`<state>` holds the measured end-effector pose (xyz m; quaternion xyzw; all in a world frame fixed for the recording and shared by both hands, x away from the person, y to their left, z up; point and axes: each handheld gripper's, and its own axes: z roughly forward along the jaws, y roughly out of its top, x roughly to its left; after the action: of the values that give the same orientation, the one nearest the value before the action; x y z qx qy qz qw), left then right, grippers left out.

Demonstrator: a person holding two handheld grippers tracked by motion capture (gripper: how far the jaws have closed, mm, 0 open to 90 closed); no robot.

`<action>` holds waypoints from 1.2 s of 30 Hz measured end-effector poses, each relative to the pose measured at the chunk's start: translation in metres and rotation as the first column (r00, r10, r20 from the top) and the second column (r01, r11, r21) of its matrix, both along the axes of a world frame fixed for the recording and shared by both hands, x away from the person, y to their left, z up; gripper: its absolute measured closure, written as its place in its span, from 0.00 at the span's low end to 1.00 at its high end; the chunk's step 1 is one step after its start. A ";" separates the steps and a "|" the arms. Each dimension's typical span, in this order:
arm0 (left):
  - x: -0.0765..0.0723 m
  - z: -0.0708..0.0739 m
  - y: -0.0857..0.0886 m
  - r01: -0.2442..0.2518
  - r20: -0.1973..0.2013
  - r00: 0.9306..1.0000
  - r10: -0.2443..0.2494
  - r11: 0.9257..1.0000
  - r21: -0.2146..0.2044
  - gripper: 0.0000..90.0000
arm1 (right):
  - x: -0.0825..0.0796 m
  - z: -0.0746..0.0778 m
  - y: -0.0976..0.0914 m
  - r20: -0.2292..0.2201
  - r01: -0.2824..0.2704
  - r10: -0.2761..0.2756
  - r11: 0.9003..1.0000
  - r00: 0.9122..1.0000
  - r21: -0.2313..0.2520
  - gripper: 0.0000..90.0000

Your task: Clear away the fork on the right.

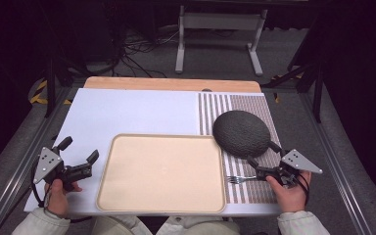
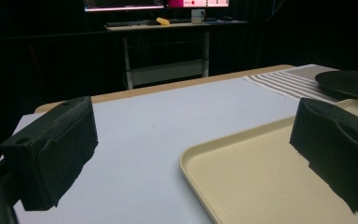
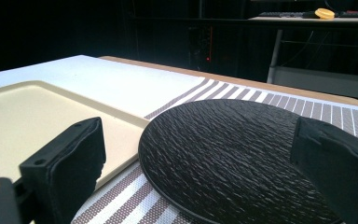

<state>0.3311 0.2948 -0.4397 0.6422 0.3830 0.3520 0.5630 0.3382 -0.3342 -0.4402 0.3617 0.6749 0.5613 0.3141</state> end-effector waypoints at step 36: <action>0.000 0.000 -0.001 -0.004 -0.007 1.000 0.004 1.000 0.009 0.01 | 0.012 0.030 0.005 -0.029 -0.087 0.085 0.995 0.996 -0.044 0.06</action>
<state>0.3313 0.2936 -0.4401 0.6453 0.3846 0.3529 0.5579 0.3504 -0.3288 -0.4098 0.3327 0.7068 0.5537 0.2885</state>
